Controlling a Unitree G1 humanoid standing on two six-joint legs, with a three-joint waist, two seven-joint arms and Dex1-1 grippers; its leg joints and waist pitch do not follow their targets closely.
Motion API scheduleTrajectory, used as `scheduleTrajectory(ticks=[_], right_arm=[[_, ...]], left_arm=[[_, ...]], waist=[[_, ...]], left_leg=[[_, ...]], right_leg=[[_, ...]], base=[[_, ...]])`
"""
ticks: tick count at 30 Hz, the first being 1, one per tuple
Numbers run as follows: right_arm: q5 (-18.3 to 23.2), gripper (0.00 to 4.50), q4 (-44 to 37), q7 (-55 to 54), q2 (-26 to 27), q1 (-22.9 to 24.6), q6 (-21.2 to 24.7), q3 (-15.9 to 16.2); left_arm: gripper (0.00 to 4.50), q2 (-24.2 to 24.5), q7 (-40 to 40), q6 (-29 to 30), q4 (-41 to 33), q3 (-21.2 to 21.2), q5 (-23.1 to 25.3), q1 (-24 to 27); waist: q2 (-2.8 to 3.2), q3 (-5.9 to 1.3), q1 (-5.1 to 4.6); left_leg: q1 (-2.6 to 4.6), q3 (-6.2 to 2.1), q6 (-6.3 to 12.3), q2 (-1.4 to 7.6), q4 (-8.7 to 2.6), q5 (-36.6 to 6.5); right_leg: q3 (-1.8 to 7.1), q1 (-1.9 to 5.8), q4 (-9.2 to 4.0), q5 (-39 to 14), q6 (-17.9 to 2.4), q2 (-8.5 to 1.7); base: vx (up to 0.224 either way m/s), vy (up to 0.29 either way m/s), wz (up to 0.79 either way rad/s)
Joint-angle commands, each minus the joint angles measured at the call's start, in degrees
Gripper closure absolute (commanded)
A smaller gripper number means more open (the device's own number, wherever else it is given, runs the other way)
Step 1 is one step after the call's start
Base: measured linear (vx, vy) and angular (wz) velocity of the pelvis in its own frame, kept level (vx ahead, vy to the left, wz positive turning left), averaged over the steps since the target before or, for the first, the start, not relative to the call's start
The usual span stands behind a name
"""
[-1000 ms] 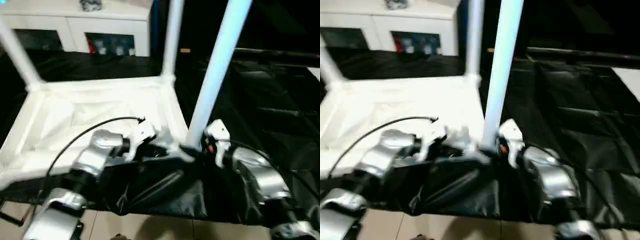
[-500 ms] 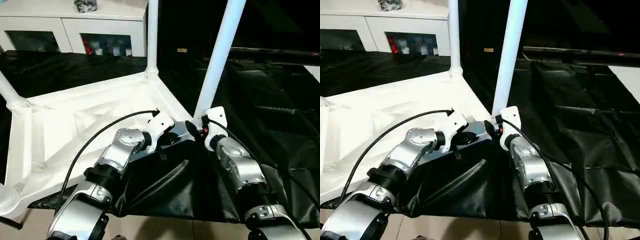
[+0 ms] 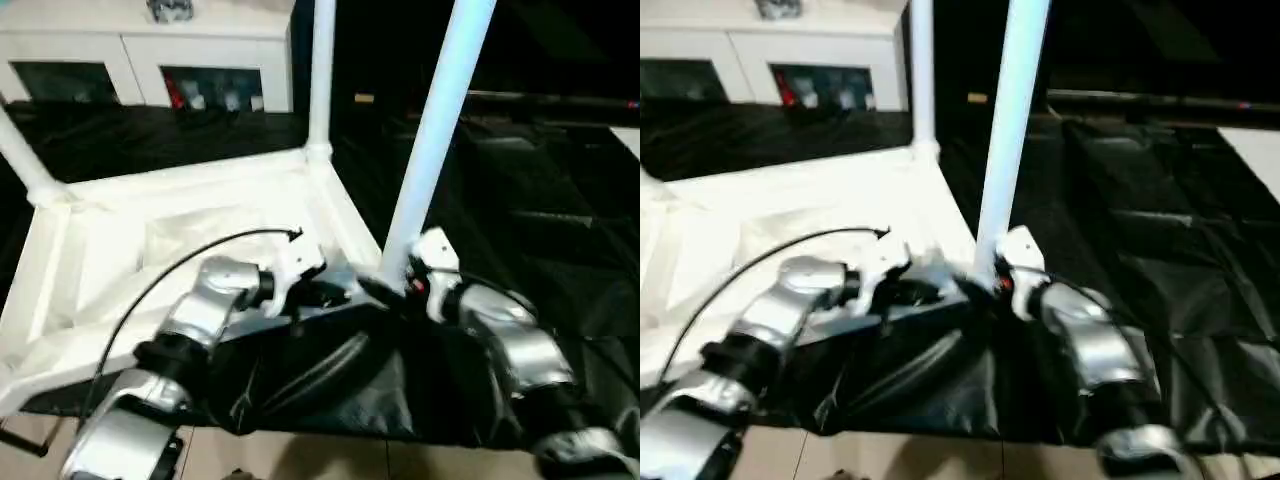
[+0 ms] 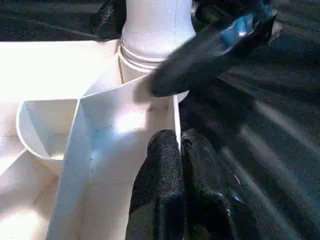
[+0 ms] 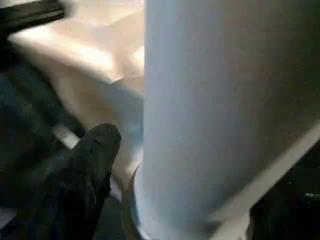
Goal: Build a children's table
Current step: Rotate leg to tighten
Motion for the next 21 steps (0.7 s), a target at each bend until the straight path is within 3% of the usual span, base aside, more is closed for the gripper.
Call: scheduleTrajectory(ticks=[1,5,13,21], right_arm=[[1.50,0.72,-2.41,5.42,0.05,0.71,0.04,3.30],[2.47,1.05,-4.03,10.16,-2.30,1.59,0.48,4.47],[2.84,1.77,-5.86,14.36,-4.07,2.46,1.17,5.62],[2.85,1.89,-6.81,13.93,-3.47,3.49,1.72,5.98]], left_arm=[[4.50,-0.63,-3.64,-2.70,-2.79,-1.00,-2.25,-1.04],[4.50,1.36,-6.91,-2.78,-3.06,-1.32,-2.25,-0.80],[4.50,3.85,-10.14,-2.87,-3.07,-1.60,-2.46,-0.70],[4.50,2.71,-7.80,-2.91,-2.87,-1.44,-2.24,-0.54]], waist=[[-0.24,-3.71,-0.05],[-0.25,-3.63,0.10],[-0.36,-3.63,0.22],[-0.36,-3.73,0.34]], left_leg=[[0.45,0.17,4.05,1.06,-3.70,-12.24],[0.60,0.13,3.29,1.18,-3.82,-13.11],[0.47,0.08,3.08,1.17,-3.87,-12.69],[0.50,0.12,3.33,1.17,-3.75,-11.71]], right_leg=[[2.05,3.09,-4.29,-9.10,-14.20,-2.87],[2.05,2.90,-4.39,-11.66,-13.88,-2.98],[2.01,2.91,-4.35,-11.98,-13.70,-3.00],[2.02,2.96,-4.16,-10.13,-14.24,-3.00]], base=[[0.000,0.000,0.00],[0.000,0.000,0.00],[0.000,0.000,0.00],[0.000,0.000,0.00]])
